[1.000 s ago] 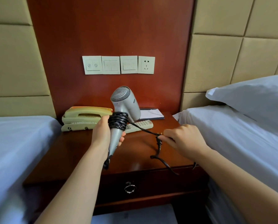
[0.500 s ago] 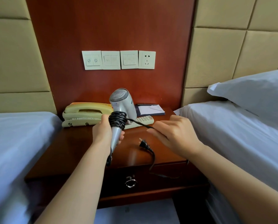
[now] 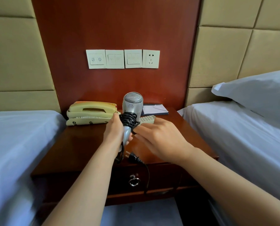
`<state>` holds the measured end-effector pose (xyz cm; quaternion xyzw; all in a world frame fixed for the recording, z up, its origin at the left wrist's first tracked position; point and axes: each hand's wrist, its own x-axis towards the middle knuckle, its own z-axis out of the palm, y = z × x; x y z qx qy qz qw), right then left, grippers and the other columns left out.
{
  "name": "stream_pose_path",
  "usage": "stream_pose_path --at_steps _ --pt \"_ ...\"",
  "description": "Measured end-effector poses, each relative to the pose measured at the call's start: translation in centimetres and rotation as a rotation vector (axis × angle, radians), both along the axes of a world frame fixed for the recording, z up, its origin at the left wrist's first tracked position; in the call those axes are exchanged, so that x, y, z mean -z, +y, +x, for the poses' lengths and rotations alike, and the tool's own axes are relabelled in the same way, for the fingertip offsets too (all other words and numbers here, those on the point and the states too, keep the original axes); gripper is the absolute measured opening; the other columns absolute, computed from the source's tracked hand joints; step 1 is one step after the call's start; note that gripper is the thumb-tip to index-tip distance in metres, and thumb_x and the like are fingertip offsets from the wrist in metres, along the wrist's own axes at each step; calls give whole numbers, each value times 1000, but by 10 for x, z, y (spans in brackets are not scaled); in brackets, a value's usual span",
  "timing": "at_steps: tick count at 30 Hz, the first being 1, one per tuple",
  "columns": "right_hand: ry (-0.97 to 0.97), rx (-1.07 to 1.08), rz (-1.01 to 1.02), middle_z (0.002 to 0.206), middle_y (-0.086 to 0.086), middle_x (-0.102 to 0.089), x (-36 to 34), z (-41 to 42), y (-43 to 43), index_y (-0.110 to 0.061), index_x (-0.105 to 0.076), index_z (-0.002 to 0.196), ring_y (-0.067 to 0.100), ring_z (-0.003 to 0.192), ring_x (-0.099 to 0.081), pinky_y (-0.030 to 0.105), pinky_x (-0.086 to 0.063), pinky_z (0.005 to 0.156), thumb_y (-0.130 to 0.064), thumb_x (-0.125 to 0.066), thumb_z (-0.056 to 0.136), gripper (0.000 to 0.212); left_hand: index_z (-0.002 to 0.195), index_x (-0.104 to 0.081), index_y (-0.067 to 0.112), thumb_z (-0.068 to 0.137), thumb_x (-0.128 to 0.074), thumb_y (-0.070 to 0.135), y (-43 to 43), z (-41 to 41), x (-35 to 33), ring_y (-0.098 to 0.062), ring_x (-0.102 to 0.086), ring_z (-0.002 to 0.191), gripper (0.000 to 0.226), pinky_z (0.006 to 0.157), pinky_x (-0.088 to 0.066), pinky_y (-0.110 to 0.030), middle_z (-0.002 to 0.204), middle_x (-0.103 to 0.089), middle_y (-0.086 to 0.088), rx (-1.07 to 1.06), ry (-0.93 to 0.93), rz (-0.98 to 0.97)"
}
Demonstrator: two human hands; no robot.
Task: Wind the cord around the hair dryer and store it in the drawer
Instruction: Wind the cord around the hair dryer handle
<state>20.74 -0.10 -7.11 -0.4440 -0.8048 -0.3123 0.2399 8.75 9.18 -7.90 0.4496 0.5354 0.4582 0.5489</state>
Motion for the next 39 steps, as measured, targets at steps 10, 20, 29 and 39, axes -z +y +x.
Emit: stream_pose_path --at_steps 10,20,29,39 --pt "263 -46 -175 81 0 -61 -29 1 -6 -12 -64 95 26 71 -60 41 -49 57 -33 -29 92 41 101 -50 43 81 -38 13 -23 -8 -9 -24 -56 53 38 48 -39 -26 69 -63 -11 257 209 330" --pt "190 -23 -225 77 -12 -44 -37 -1 -10 -14 -59 80 22 71 -54 30 -35 54 -26 -39 94 27 101 -49 30 56 -43 63 -41 -5 -14 -30 -64 70 56 69 -57 -44 85 -66 -4 351 688 504" --pt "591 -21 -577 47 -6 -36 -52 25 -6 -14 -55 53 8 47 -29 17 -23 43 -34 -63 86 39 91 -56 30 91 -31 43 -43 -7 -9 -27 -62 67 27 73 -56 -45 68 -56 1 434 871 599" --pt "910 78 -696 37 -12 -28 -35 65 13 -8 -41 54 3 32 -24 11 -22 34 -27 -56 92 45 124 -51 23 98 -32 29 -34 -32 -9 -20 -65 48 33 32 -36 -17 87 -68 -9 474 788 560"
